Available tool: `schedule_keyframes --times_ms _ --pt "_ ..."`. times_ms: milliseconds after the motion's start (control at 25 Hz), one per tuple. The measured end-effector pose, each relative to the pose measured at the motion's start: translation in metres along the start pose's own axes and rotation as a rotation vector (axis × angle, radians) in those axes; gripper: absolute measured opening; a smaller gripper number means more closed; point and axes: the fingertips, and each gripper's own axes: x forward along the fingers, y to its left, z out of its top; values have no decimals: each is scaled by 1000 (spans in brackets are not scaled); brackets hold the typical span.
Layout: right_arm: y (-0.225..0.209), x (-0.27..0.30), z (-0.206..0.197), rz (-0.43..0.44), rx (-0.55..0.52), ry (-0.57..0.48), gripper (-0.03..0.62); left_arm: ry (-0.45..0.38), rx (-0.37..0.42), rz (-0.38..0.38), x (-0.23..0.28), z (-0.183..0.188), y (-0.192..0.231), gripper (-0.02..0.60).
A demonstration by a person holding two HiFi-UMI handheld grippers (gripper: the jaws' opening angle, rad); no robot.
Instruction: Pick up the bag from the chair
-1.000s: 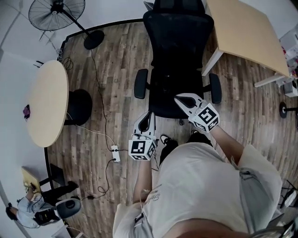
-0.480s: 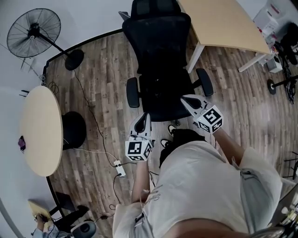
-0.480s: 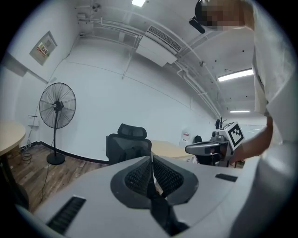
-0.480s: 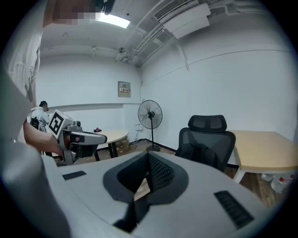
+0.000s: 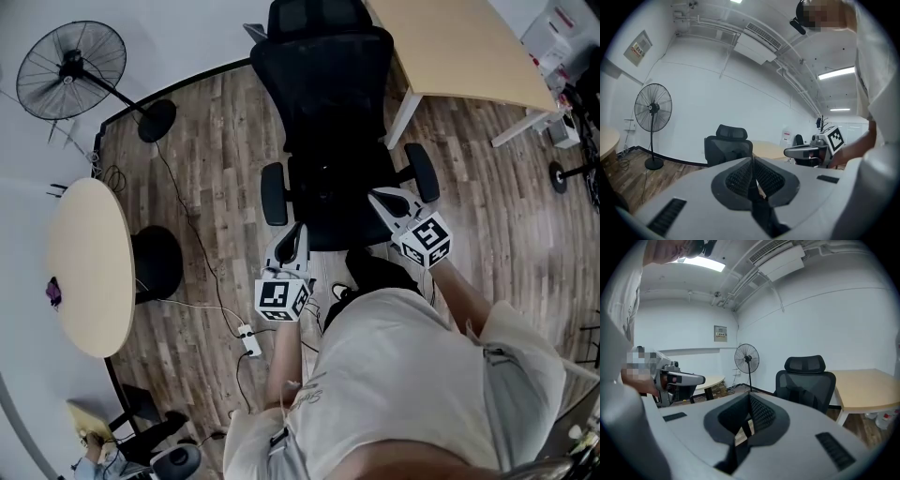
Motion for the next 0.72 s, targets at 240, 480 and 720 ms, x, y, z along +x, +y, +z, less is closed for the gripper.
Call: schedule_keyframes --times_ms 240,480,720 --pt "-51 31 -7 -13 17 12 -5 48 24 -22 60 11 16 26" --pt "-117 63 1 -50 43 -10 -5 74 41 -64 128 25 27 26" --pt "-149 87 2 -20 -23 24 -5 102 34 -97 182 28 34 26"
